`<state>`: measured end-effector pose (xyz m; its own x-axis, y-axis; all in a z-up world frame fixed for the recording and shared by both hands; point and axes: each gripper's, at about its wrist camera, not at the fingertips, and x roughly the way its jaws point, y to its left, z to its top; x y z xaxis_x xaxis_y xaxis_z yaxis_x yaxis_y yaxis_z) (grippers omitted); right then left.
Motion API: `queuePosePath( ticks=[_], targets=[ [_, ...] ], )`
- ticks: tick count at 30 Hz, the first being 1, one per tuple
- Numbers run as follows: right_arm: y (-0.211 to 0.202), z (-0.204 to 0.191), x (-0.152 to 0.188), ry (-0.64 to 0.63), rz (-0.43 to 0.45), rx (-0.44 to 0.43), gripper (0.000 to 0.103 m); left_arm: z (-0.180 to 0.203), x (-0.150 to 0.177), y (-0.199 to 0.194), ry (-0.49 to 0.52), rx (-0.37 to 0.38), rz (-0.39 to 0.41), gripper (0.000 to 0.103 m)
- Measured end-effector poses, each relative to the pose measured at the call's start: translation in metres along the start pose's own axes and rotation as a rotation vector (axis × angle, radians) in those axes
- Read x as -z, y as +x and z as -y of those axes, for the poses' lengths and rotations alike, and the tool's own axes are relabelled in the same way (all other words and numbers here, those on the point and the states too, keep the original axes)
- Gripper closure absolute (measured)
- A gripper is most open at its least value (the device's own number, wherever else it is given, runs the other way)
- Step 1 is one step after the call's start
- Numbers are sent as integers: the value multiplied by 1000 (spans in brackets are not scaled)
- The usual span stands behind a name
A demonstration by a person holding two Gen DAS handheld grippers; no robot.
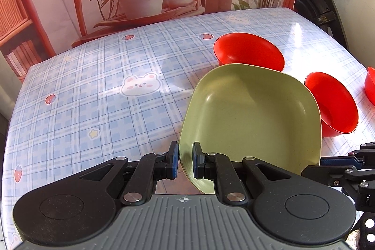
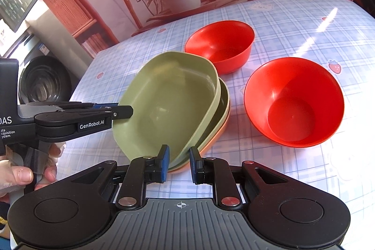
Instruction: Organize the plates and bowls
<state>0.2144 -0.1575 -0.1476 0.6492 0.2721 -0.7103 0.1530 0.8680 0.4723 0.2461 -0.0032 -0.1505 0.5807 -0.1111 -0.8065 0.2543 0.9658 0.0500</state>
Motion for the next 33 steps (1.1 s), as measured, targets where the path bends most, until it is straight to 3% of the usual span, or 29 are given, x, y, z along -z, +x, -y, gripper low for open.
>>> queuePosePath(
  ticks=[10,21,33],
  targets=[
    [0,0,1,0,1,-9,84,-4,-1,2,15,-7,-3,90],
    [-13,8,-6,-5,86,37,84,-4,-3,-2,3,-31,15,90],
    [-40,16,-20,-103,274,141,84,-5,-19,-24,-62,-38,109,90]
  ],
)
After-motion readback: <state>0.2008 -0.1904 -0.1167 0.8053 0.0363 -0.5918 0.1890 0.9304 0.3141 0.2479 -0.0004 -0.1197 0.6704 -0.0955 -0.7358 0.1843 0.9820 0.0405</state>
